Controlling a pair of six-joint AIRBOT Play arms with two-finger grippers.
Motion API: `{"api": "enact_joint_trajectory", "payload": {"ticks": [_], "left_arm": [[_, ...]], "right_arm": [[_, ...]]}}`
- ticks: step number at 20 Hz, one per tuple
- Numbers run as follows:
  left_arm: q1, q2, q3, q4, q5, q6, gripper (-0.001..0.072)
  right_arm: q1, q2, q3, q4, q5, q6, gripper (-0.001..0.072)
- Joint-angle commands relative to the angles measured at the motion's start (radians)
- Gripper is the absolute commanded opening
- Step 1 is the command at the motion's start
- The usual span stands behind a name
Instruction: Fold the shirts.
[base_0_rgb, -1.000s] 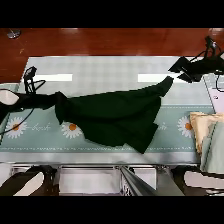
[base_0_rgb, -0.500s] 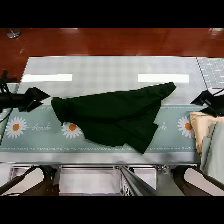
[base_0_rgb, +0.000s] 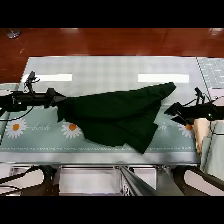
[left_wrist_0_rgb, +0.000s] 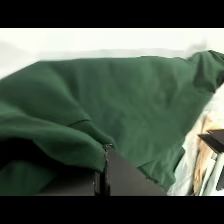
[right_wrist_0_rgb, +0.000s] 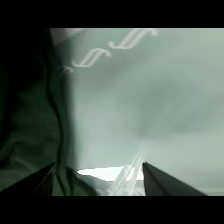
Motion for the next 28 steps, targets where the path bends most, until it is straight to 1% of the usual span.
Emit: {"api": "enact_joint_trajectory", "payload": {"ticks": [1,7,8,9,11,13,15,18,20,22,24,26,28], "left_arm": [[-0.025,-0.013,0.034,-0.025,-0.004,0.021,0.0021],[-0.026,-0.013,0.036,-0.025,-0.004,0.021,0.0021],[-0.03,-0.013,0.036,-0.025,-0.003,0.021,0.0021],[-0.037,-0.013,0.036,-0.025,-0.001,0.021,0.0021],[-0.051,-0.012,0.036,-0.025,0.0,0.021,0.0021],[-0.042,-0.004,0.064,-0.029,-0.012,0.016,0.0021],[-0.015,0.019,0.158,-0.102,-0.047,-0.01,0.0021],[0.016,0.089,0.42,-0.32,-0.042,-0.011,0.002],[0.028,0.134,0.64,-0.348,-0.031,-0.038,0.002],[0.06,0.185,0.84,-0.318,-0.031,-0.09,0.002],[0.116,0.253,0.998,-0.232,-0.031,-0.163,0.002],[0.189,0.343,1.1,-0.121,-0.03,-0.208,0.002],[0.255,0.447,1.142,0.018,-0.027,-0.248,0.002]], "right_arm": [[0.103,-0.122,0.063,0.045,-0.047,0.004,0.0614],[0.221,-0.323,0.257,0.099,-0.027,0.015,0.0614],[0.24,-0.343,0.278,0.127,-0.029,0.019,0.0599],[0.256,-0.356,0.3,0.142,-0.03,0.019,0.0451],[0.272,-0.356,0.334,0.132,-0.019,0.023,0.002],[0.262,-0.34,0.417,0.119,0.051,0.021,0.0018],[0.24,-0.281,0.562,0.115,0.101,0.023,0.0017],[0.208,-0.165,0.888,0.112,0.129,0.051,0.0017],[0.193,-0.089,1.111,0.078,0.19,0.061,0.0017],[0.189,0.012,1.249,0.03,0.268,0.06,0.0017],[0.189,0.15,1.273,0.006,0.319,0.055,0.0017],[0.189,0.282,1.273,-0.027,0.415,0.056,0.0018],[0.189,0.379,1.273,-0.066,0.542,0.058,0.0018]]}}
